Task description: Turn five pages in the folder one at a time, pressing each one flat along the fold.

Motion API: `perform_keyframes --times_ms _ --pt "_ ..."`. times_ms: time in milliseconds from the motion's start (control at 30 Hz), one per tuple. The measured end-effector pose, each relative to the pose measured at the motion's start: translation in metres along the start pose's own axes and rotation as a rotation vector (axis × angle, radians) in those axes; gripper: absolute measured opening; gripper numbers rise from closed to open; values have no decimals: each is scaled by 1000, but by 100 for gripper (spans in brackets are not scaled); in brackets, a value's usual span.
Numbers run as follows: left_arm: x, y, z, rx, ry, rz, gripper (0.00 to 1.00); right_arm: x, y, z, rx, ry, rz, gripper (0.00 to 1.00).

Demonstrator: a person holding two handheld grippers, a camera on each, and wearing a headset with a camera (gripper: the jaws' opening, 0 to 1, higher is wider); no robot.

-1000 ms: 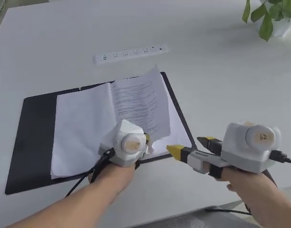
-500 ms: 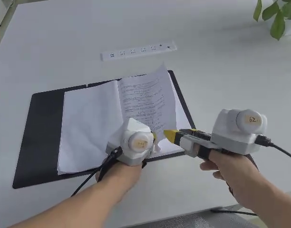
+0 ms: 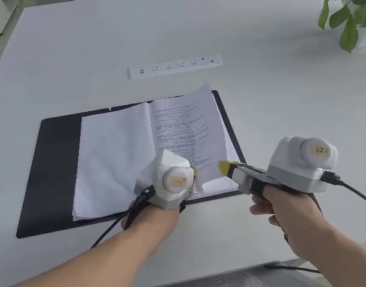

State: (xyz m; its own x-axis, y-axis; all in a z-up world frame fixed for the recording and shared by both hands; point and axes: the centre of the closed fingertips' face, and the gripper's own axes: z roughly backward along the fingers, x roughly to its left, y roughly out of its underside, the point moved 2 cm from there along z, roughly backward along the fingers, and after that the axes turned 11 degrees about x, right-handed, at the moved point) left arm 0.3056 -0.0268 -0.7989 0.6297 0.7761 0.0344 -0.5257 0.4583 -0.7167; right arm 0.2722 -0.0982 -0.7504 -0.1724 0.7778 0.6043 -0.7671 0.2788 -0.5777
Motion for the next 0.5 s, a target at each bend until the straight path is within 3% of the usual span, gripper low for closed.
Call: perform_keyframes --times_ms 333,500 --pt "0 -1 3 3 20 51 3 12 -4 0 -12 -30 -8 0" --pt "4 0 12 17 29 74 12 16 -6 4 -27 -41 -11 0"
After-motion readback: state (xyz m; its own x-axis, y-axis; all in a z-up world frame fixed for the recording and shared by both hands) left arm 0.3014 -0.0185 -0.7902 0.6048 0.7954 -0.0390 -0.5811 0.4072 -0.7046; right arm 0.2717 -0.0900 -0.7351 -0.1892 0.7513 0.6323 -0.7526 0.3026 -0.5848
